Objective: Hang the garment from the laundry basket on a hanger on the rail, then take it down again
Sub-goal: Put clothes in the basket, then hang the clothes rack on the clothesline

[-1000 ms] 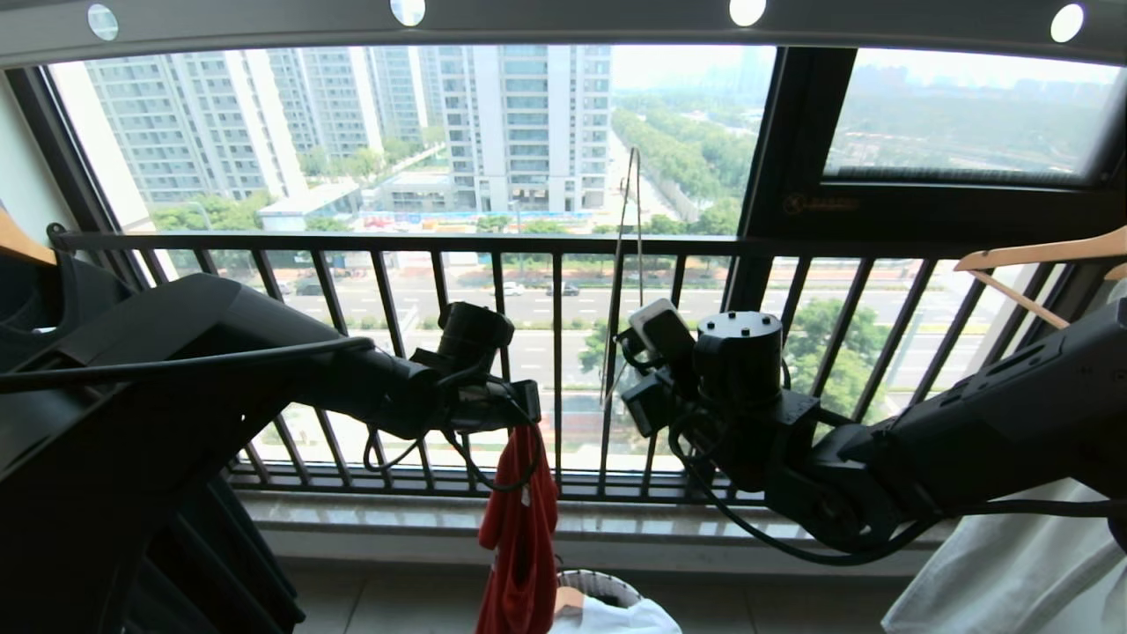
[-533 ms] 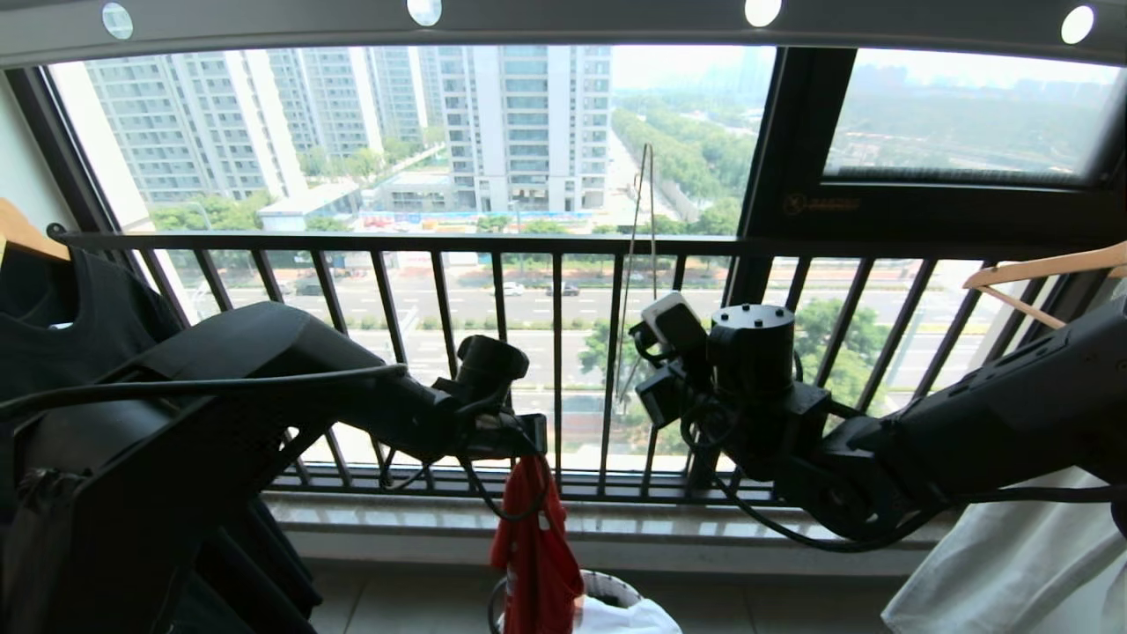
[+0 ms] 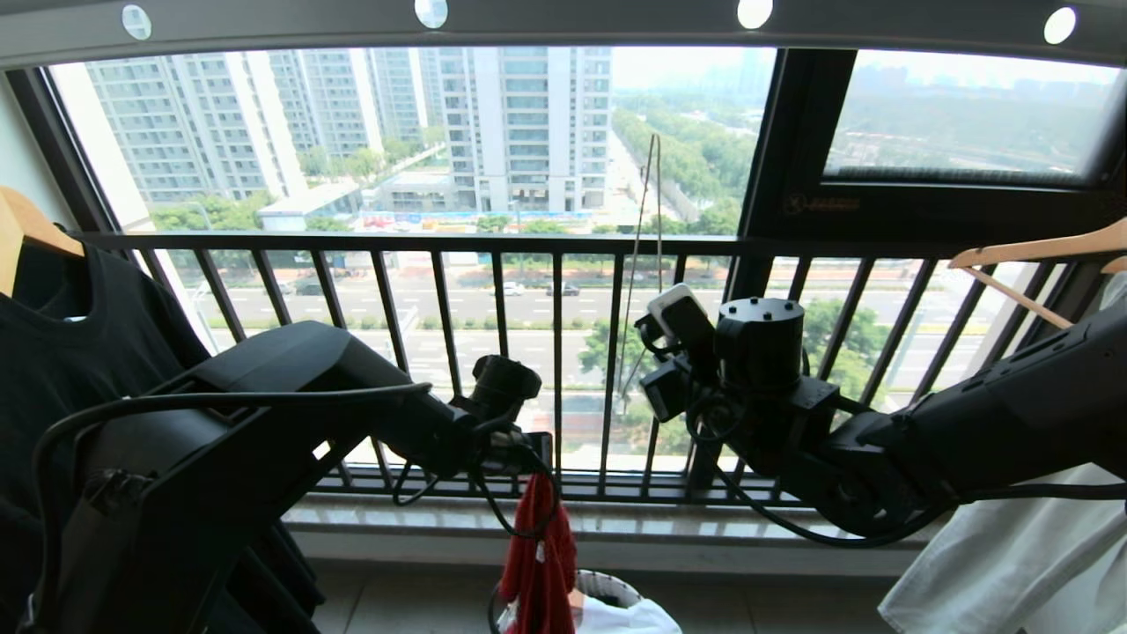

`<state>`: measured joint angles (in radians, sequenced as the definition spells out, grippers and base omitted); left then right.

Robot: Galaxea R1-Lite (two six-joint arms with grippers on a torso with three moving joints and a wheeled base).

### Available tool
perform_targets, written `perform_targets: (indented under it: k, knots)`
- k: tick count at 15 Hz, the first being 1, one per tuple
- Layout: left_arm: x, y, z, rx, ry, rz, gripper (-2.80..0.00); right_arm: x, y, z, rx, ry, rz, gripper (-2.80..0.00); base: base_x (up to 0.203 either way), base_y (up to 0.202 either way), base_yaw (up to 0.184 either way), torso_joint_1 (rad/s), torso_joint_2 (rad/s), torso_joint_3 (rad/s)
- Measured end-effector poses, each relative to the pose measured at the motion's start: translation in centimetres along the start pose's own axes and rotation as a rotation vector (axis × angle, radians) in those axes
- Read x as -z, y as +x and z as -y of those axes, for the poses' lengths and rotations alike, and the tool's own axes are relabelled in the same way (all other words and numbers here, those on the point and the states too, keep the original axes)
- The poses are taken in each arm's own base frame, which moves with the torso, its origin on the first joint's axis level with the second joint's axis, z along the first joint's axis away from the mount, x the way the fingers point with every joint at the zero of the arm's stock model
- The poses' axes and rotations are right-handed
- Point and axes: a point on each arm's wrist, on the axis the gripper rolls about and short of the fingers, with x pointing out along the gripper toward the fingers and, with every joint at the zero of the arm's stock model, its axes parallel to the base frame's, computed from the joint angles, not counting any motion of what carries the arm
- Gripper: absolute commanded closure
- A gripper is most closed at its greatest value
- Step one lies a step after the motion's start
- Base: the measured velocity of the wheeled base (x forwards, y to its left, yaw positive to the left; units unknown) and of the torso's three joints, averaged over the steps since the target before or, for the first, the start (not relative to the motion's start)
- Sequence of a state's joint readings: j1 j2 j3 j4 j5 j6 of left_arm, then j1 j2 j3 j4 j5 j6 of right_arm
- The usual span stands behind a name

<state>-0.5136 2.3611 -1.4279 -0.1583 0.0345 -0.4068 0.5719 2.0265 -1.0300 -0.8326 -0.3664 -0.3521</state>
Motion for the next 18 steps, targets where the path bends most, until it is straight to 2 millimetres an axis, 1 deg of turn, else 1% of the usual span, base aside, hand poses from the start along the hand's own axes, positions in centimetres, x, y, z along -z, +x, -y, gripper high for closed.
perform_targets:
  k: [4,7,8,10,12,13,16,18]
  knots:
    - [0.2,0.1,0.0,-0.003,0.022,-0.009,-2.8,0.0,0.0,0.0,0.0,0.0,0.0,0.0,0.0,0.0,0.0,0.0,0.0,0.0]
    - [-0.2,-0.5,0.1,0.001,0.022,0.002,-2.8,0.0,0.0,0.0,-0.001,-0.001,-0.001,0.0,0.0,0.0,0.0,0.0,0.0,0.0]
    - [-0.3,-0.8,0.1,0.001,0.024,0.005,0.0,0.1,0.0,-0.1,-0.003,-0.002,-0.003,0.0,0.0,0.0,0.0,0.0,0.0,0.0]
    - [-0.7,-1.7,0.3,0.009,0.041,0.02,0.0,0.5,-0.1,-0.3,-0.009,-0.006,-0.015,0.0,0.0,0.0,0.0,0.0,0.0,0.0]
    - [-1.7,-3.7,0.6,0.012,0.051,0.063,0.0,1.6,-0.6,-0.8,-0.03,-0.019,-0.049,0.0,0.0,0.0,0.0,0.0,0.0,0.0]
    - [-2.4,-5.0,0.9,0.013,0.055,0.094,0.0,2.0,-1.1,-1.2,-0.045,-0.027,-0.061,0.0,0.0,0.0,0.0,0.0,0.0,0.0]
    - [-4.3,-9.4,1.4,0.033,0.057,0.178,0.0,2.3,-2.1,-2.2,-0.083,-0.051,-0.073,0.0,0.0,0.0,0.0,0.0,0.0,0.0]
    - [-4.8,-12.4,1.4,0.017,0.098,0.157,0.0,2.7,-2.6,-2.3,-0.118,-0.093,-0.123,0.0,0.0,0.0,0.0,0.0,0.0,0.0]
